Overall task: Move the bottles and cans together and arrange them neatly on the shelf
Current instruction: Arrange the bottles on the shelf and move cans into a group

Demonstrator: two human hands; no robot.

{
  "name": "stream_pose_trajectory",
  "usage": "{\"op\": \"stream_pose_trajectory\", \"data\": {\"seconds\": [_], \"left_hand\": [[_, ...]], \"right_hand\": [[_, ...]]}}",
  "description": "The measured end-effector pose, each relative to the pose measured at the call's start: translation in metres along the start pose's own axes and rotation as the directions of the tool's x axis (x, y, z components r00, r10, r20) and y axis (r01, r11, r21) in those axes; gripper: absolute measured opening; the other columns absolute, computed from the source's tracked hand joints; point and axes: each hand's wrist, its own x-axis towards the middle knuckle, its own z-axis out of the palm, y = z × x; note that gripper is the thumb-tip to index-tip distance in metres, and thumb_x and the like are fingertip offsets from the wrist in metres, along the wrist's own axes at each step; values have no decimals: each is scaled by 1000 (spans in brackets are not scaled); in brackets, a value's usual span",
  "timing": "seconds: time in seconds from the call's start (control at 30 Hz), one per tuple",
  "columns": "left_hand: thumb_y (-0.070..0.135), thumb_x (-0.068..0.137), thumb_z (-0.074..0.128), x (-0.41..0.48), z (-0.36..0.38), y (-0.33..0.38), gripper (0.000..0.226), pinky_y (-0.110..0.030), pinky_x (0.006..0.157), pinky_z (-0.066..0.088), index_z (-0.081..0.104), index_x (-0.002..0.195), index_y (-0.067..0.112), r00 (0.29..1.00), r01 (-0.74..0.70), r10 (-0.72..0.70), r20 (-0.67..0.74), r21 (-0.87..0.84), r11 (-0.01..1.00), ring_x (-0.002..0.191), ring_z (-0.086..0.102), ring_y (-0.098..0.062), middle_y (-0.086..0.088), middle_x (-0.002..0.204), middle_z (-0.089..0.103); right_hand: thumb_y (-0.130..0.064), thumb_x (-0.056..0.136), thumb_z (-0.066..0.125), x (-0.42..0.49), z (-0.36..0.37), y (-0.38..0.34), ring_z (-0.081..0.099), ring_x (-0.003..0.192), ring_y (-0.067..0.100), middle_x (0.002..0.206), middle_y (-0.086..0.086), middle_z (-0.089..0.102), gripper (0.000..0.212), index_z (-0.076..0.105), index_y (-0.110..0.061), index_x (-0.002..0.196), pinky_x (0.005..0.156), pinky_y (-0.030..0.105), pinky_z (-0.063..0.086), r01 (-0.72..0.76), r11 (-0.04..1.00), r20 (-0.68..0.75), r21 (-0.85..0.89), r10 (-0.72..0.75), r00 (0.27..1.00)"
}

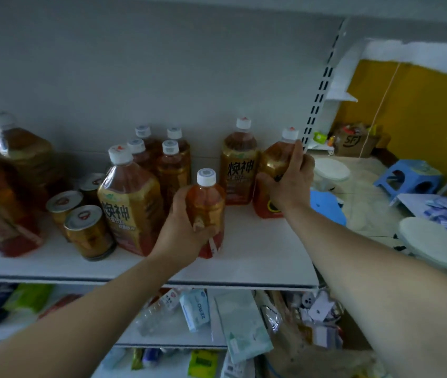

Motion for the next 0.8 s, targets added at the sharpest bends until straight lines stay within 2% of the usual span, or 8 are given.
{"op": "stream_pose_trajectory", "data": {"seconds": [0.07, 0.13, 0.23, 0.37, 0.5, 0.67, 0.73, 0.8], "left_hand": [[22, 73, 78, -1, 8, -1, 87, -2, 71, 38, 18, 126, 54, 999, -15, 15, -45, 15, 1000, 93, 50, 8, 25, 111, 44], [22, 74, 78, 1, 13, -4, 87, -16, 83, 42, 18, 129, 52, 997, -13, 15, -76, 19, 1000, 104, 49, -2, 14, 120, 44], [22, 75, 77, 7, 18, -3, 88, -28, 87, 43, 15, 132, 51, 996, -2, 6, -93, 47, 999, 109, 47, -9, 11, 124, 42], [22, 77, 74, 17, 22, -2, 88, -22, 86, 37, 13, 130, 55, 994, -10, 21, -108, 95, 995, 109, 41, -4, 15, 124, 37], [26, 76, 75, 22, 23, 0, 90, -29, 93, 37, 10, 131, 53, 992, -4, 27, -127, 182, 983, 117, 43, -13, 1, 141, 38], [32, 73, 77, 18, 10, 8, 88, -28, 88, 38, 11, 126, 55, 995, 11, 11, -95, 231, 973, 117, 50, -20, 1, 138, 43], [37, 73, 75, 11, -1, 8, 91, -31, 94, 40, 7, 131, 54, 996, 32, -11, -92, 235, 971, 121, 48, -19, 2, 142, 42], [42, 73, 73, 0, -13, 8, 89, -36, 101, 40, 9, 135, 51, 996, 38, -17, -88, 241, 970, 125, 45, -16, 4, 143, 41]], "right_hand": [[-40, 77, 75, 10, 2, 3, 19, 137, 38, 153, 18, 11, 107, 1, -27, 154, 109, 50, 25, -5, 1000, 13, 13, 5, 1000], [-40, 76, 76, 16, 4, 7, 20, 138, 39, 154, 18, 8, 110, -2, -29, 153, 108, 50, 27, -17, 1000, 44, 12, 16, 999], [-30, 72, 73, 20, 4, 14, 24, 135, 42, 154, 16, 5, 112, -6, -31, 152, 107, 50, 30, 26, 999, 98, 20, -28, 995], [-26, 77, 76, 24, 6, 19, 24, 135, 41, 152, 21, 8, 110, -3, -20, 153, 111, 50, 28, 116, 993, 133, 15, -117, 984], [-25, 79, 77, 27, 10, 15, 22, 136, 41, 152, 23, 8, 108, 0, -15, 153, 111, 53, 28, 143, 990, 129, 6, -143, 981], [-32, 81, 75, 25, 7, 12, 9, 144, 38, 158, 18, -4, 109, -7, -23, 152, 112, 54, 26, 52, 998, 181, -38, -44, 983], [-37, 79, 75, 24, 3, 4, 9, 145, 37, 158, 19, -2, 110, -5, -21, 152, 113, 56, 23, 18, 997, 185, -74, -4, 983], [-45, 80, 71, 19, -2, -9, 5, 146, 36, 159, 21, 1, 105, 1, -16, 153, 115, 55, 16, 54, 992, 141, -118, -37, 989]]}}
